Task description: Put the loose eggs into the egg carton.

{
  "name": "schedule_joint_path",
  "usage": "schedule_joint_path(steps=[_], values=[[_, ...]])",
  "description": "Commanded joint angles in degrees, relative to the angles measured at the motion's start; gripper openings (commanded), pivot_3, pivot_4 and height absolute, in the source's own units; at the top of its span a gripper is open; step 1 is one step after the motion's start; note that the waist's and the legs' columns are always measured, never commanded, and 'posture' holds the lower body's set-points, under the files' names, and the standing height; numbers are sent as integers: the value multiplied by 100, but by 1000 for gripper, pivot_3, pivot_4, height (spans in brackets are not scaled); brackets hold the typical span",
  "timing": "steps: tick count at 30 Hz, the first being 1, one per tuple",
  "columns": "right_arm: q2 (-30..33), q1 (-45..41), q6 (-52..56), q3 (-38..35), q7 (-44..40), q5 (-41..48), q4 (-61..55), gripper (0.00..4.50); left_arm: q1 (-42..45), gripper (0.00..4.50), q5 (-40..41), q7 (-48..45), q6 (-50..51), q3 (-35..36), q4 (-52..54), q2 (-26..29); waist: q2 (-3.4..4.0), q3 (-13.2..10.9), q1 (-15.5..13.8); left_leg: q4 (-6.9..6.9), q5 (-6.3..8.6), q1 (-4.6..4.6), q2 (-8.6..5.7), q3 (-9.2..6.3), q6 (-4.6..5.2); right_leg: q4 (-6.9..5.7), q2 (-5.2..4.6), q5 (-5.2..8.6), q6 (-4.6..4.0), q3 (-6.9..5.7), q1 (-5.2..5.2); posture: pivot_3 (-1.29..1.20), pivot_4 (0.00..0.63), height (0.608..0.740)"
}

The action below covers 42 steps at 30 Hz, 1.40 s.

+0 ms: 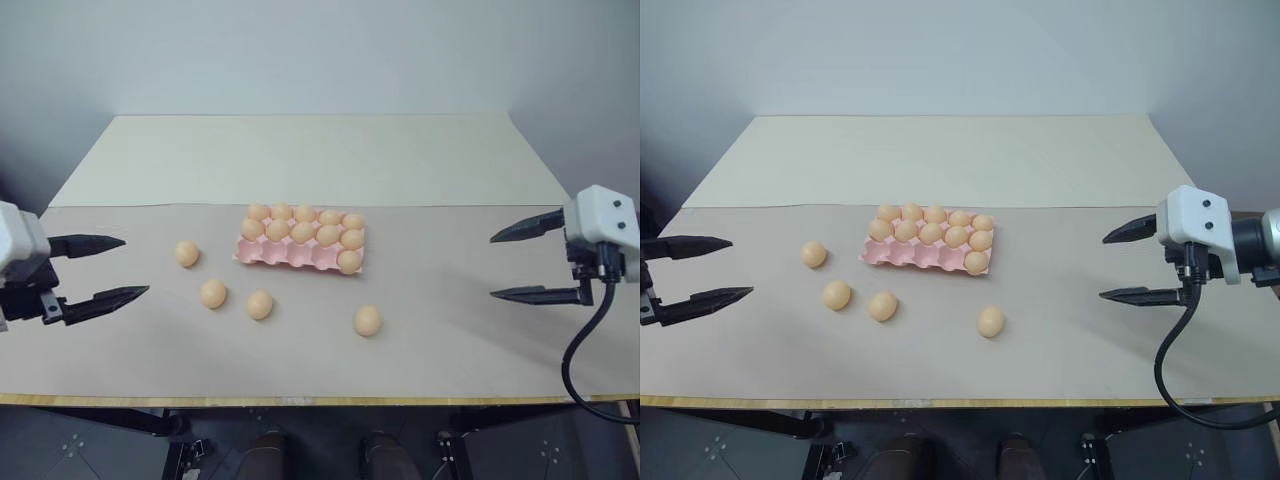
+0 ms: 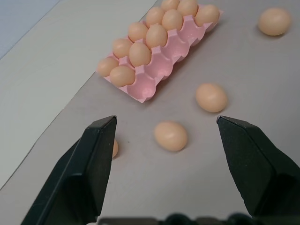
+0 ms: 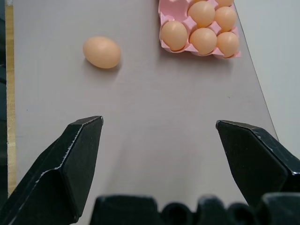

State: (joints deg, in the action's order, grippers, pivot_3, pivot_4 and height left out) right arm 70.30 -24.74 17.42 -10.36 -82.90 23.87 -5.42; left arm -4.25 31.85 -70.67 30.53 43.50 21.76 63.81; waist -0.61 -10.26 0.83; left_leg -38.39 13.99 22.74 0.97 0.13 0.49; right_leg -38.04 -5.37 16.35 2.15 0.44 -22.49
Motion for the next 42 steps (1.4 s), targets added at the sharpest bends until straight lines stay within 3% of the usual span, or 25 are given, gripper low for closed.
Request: schedule_joint_path(steps=[1, 9, 18, 28, 42], values=[[-25, 15, 210, -131, 164, 151, -262, 4500, 106, 3703, 174, -129, -182, -89, 144, 35, 0, 0, -1, 0, 0, 0, 0, 0, 0, 0, 0, 0, 0, 0, 0, 0, 150, 740], [-667, 149, 1140, 132, 1034, 558, -1510, 4500, 35, 3703, 386, -483, -392, -650, 152, -167, 0, 0, 5, 1, 0, 0, 2, 0, 0, -2, 6, -1, -1, 4, -1, 0, 150, 740], [-1732, 188, 1568, 1463, 2230, 40, -2477, 4500, 291, 3703, 481, -687, -469, -1348, 171, -115, -13, 6, -6, 0, 0, 6, -2, -1, 0, 2, 4, -3, 1, 3, -3, 0, 150, 740], [-2374, -69, 1442, 2505, 2850, -989, -1880, 4500, 220, 3703, 339, -803, -619, -1567, 73, -59, -16, 8, -5, -2, 0, 7, -2, -1, 0, -2, 8, -4, 1, 3, -9, 0, 150, 740], [-2676, 34, 1200, 2932, 2700, -1440, -1420, 4500, 84, 3703, 229, -772, -688, -1523, 128, -95, -20, 9, -5, -1, 0, 10, -2, -1, 1, -2, 9, -4, 1, 3, -11, 0, 150, 740]])
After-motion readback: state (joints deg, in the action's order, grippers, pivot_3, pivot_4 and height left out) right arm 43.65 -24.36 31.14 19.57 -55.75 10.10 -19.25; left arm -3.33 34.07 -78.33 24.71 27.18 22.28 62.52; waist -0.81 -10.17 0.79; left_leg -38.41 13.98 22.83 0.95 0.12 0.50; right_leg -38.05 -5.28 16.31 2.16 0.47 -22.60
